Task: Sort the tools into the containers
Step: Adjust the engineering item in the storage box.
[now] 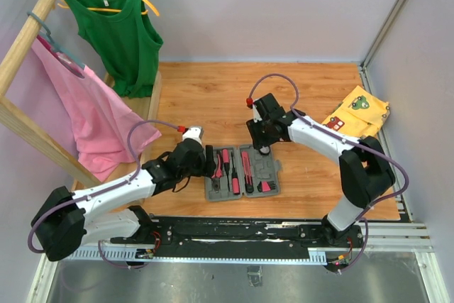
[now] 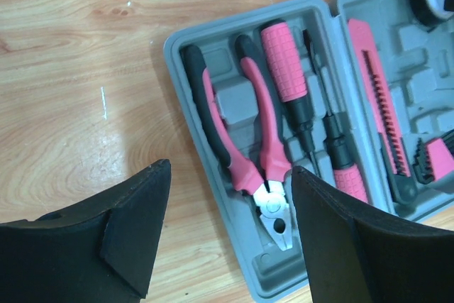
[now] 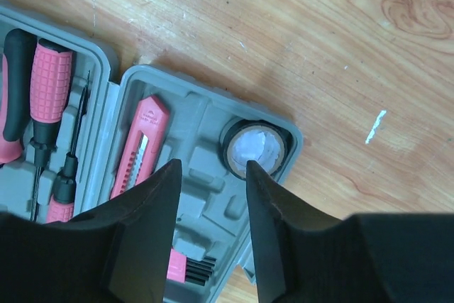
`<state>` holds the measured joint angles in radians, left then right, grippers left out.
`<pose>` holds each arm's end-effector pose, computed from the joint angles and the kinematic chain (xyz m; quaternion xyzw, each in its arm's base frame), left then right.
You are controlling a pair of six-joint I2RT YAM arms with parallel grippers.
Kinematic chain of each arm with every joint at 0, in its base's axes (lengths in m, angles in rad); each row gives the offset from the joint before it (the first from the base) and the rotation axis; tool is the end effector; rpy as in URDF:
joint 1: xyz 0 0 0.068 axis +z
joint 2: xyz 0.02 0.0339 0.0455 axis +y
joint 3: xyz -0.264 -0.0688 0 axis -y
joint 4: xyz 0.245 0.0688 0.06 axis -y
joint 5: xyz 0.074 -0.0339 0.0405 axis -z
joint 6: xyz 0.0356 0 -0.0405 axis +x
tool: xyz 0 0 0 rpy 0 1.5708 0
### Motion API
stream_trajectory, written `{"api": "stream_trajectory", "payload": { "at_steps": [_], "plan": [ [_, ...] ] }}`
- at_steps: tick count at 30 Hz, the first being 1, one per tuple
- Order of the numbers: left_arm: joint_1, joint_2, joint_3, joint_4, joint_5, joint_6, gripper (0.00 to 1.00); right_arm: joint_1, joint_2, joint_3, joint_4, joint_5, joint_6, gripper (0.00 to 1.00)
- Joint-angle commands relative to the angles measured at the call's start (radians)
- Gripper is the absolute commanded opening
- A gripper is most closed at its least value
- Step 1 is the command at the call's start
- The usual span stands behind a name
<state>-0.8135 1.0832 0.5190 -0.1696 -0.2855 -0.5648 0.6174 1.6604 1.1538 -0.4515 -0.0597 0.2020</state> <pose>0.1555 -0.1499 0.1940 0.0548 0.9046 -0.1555 0.3931 0.2841 0.2043 0.2204 -0.2053 0.9307 0.1462 0.2652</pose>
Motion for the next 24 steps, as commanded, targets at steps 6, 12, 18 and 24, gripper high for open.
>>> {"api": "stream_trajectory", "payload": {
  "at_steps": [6, 12, 18, 24],
  "plan": [
    [-0.039, 0.106, 0.195, 0.001, 0.012, 0.009, 0.72, -0.092, -0.118, -0.13, 0.044, -0.026, 0.044, 0.35],
    [-0.072, 0.255, 0.31, 0.063, 0.057, -0.011, 0.65, -0.14, -0.117, -0.162, 0.086, -0.13, 0.033, 0.29],
    [-0.099, 0.411, 0.412, 0.106, 0.085, -0.039, 0.59, -0.186, -0.083, -0.164, 0.13, -0.211, 0.031, 0.21],
    [-0.109, 0.522, 0.477, 0.142, 0.122, -0.062, 0.55, -0.207, -0.045, -0.135, 0.13, -0.217, 0.019, 0.18]
  ]
}}
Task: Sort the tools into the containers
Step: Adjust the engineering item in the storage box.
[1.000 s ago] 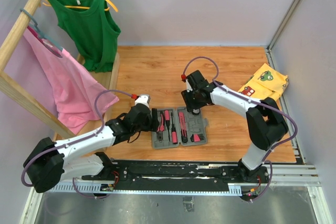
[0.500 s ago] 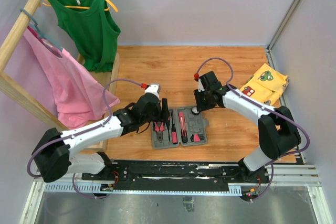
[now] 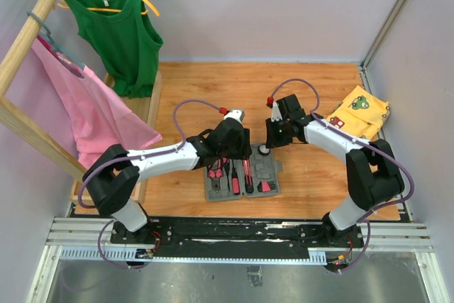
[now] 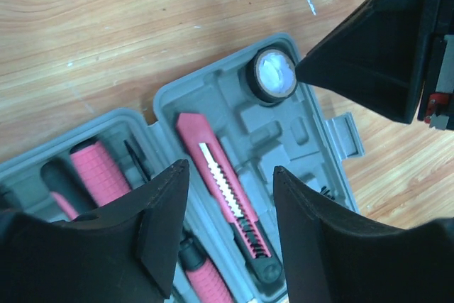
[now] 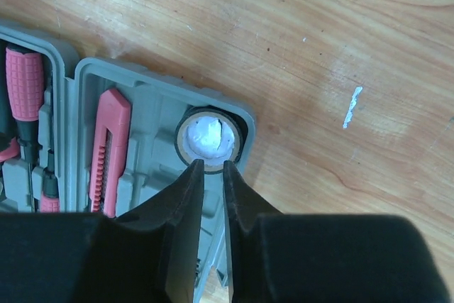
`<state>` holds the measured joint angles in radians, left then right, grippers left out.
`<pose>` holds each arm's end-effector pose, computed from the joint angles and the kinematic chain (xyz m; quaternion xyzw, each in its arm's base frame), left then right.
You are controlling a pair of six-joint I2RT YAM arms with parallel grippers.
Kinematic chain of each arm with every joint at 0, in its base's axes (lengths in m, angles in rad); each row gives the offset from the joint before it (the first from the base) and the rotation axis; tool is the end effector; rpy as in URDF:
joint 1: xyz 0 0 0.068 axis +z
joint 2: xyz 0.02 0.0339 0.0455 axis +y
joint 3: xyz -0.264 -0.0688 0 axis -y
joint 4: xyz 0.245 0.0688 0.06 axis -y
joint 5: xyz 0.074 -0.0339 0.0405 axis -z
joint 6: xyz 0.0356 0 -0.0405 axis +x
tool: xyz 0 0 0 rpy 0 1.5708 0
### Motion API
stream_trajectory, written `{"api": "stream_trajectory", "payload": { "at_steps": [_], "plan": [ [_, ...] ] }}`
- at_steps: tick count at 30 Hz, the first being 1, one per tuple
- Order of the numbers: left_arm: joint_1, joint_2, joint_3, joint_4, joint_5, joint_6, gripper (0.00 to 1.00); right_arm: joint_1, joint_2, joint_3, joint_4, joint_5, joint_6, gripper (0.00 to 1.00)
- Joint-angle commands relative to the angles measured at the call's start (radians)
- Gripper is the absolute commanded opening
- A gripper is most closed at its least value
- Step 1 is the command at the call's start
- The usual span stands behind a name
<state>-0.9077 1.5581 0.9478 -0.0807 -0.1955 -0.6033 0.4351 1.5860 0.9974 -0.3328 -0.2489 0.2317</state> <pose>0.2121 -0.2603 0.2168 0.0954 0.8964 -0.2263 0.3691 0.2926 0.1457 0.2049 -0.1349 0.9315 0.2148 0.2606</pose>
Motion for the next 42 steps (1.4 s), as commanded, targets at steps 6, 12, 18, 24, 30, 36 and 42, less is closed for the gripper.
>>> {"api": "stream_trajectory", "payload": {
  "at_steps": [6, 12, 18, 24, 30, 36, 42],
  "plan": [
    [-0.02, 0.128, 0.106, 0.061, 0.039, -0.035, 0.53, -0.035, 0.061, 0.037, 0.009, -0.02, -0.018, 0.16],
    [-0.022, 0.174, 0.138, 0.059, 0.032, -0.042, 0.52, -0.038, 0.088, 0.054, 0.01, -0.011, -0.03, 0.16],
    [-0.022, 0.206, 0.157, 0.053, 0.033, -0.045, 0.47, -0.038, 0.109, 0.067, 0.004, -0.006, -0.033, 0.15],
    [-0.022, 0.22, 0.166, 0.05, 0.024, -0.052, 0.46, -0.038, 0.119, 0.058, 0.0, 0.0, -0.036, 0.15],
    [-0.022, 0.257, 0.206, 0.03, 0.012, -0.062, 0.45, -0.038, 0.123, 0.042, 0.001, 0.003, -0.037, 0.14],
    [-0.022, 0.329, 0.283, -0.034, -0.018, -0.101, 0.42, -0.037, 0.118, 0.029, 0.009, 0.008, -0.032, 0.14],
    [-0.022, 0.371, 0.325, -0.059, -0.03, -0.12, 0.38, -0.038, 0.118, 0.025, 0.013, 0.008, -0.03, 0.13]
  ]
}}
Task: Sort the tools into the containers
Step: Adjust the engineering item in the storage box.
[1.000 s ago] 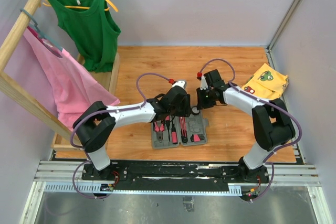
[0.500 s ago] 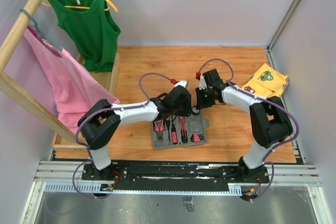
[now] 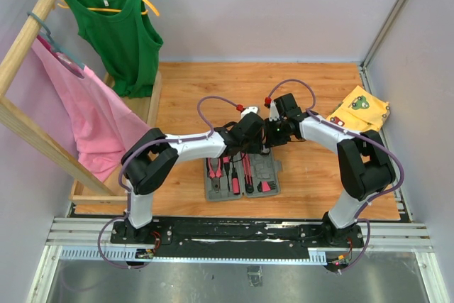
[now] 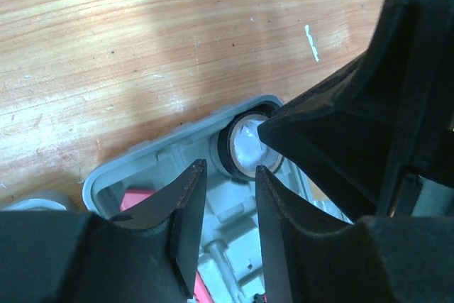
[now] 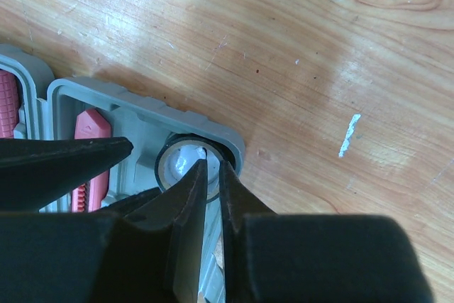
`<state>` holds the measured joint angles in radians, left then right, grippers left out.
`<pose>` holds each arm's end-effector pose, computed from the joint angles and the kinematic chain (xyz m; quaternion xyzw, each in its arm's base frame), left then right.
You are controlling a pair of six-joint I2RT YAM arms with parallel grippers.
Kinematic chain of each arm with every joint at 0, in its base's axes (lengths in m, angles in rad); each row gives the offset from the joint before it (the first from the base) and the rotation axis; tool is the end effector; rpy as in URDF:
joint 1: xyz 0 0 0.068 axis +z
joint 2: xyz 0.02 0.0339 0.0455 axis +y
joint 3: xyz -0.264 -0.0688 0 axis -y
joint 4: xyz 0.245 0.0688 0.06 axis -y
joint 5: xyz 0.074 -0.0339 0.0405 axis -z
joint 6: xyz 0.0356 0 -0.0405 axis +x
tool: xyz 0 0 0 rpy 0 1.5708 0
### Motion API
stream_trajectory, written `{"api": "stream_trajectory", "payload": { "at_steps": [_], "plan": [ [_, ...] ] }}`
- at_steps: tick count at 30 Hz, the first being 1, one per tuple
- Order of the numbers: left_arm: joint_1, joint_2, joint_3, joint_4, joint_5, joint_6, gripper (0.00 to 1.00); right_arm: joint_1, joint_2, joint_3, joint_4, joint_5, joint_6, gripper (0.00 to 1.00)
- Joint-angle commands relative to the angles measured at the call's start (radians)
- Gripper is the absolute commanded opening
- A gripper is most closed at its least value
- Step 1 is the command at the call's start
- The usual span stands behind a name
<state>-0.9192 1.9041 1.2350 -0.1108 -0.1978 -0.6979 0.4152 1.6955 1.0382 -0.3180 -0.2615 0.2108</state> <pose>0.2561 -0.3243 0.1815 0.0636 0.9169 -0.2143 0.3306 0.3113 0.1473 0.1835 -0.1348 0.9390 0.2081 0.2384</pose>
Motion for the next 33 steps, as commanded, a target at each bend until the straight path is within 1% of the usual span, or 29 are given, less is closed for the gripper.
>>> {"api": "stream_trajectory", "payload": {
  "at_steps": [1, 10, 14, 26, 33],
  "plan": [
    [-0.01, 0.029, 0.044, -0.033, -0.028, -0.029, 0.37, -0.018, 0.009, -0.015, 0.0, 0.021, -0.009, 0.13],
    [-0.01, 0.066, 0.068, -0.041, -0.022, -0.033, 0.31, -0.018, 0.006, -0.022, 0.002, 0.017, -0.011, 0.13],
    [-0.01, 0.074, 0.067, -0.043, -0.022, -0.032, 0.27, -0.018, 0.006, -0.022, 0.001, 0.016, -0.012, 0.13],
    [-0.01, 0.095, 0.043, -0.05, -0.022, -0.041, 0.01, -0.018, -0.005, -0.028, -0.001, 0.014, -0.011, 0.13],
    [-0.012, 0.117, 0.029, -0.057, -0.026, -0.041, 0.0, -0.016, -0.012, -0.039, -0.016, 0.036, -0.007, 0.13]
  ]
}}
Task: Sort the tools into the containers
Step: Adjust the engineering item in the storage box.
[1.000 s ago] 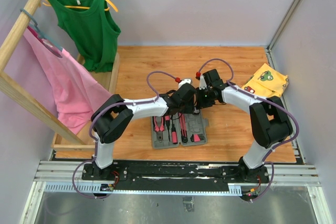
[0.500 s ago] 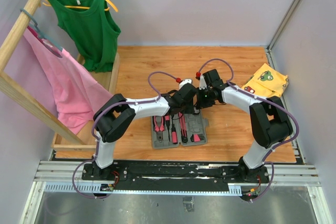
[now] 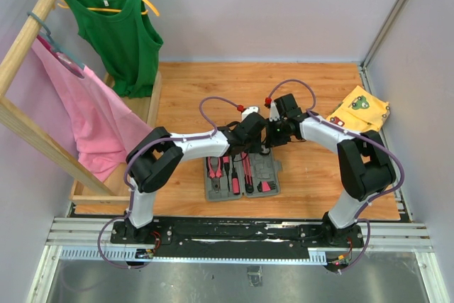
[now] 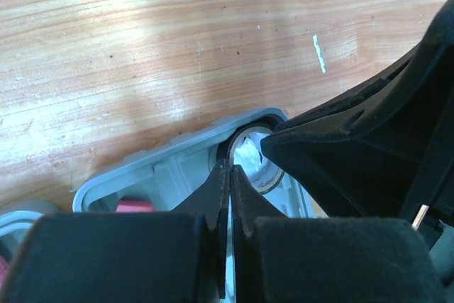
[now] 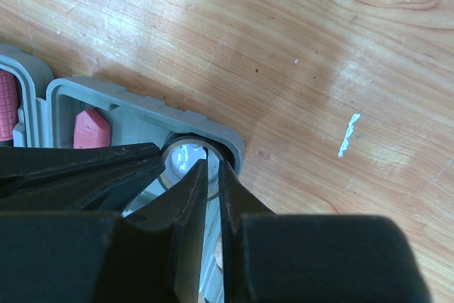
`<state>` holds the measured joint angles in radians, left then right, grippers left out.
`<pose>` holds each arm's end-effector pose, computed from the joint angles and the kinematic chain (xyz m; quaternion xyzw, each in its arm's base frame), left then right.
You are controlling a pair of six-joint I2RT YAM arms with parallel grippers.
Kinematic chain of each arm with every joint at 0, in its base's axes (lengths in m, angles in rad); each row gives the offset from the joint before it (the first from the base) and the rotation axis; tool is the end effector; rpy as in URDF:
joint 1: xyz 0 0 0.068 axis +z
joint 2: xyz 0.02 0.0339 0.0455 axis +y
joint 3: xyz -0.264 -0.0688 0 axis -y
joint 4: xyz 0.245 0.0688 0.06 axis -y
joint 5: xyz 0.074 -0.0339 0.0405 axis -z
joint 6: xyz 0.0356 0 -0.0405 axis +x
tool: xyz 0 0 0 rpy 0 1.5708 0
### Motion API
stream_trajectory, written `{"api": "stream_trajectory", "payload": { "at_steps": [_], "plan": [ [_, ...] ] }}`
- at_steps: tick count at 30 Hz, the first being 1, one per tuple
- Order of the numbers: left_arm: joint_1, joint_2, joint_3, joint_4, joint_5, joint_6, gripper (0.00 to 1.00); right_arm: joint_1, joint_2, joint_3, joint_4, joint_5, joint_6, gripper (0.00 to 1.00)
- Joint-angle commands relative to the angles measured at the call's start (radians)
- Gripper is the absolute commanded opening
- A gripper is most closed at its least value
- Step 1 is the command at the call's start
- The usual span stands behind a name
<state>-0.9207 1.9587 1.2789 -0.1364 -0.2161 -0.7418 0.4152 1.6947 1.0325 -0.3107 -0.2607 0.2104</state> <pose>0.2619 -0.3318 0.1713 0.0430 0.9241 -0.2030 0.3209 0.3108 0.1471 0.1826 -0.1349 0.9387 0.2080 0.2396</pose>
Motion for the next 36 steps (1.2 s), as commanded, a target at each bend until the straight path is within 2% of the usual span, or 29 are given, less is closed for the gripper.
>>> {"api": "stream_trajectory", "payload": {
  "at_steps": [1, 36],
  "plan": [
    [-0.012, 0.066, -0.018, -0.032, -0.008, 0.003, 0.01, -0.016, -0.013, -0.037, -0.023, 0.038, -0.005, 0.13],
    [-0.038, 0.174, -0.142, -0.075, -0.05, -0.023, 0.01, -0.007, -0.058, -0.095, -0.021, 0.036, 0.017, 0.12]
  ]
}}
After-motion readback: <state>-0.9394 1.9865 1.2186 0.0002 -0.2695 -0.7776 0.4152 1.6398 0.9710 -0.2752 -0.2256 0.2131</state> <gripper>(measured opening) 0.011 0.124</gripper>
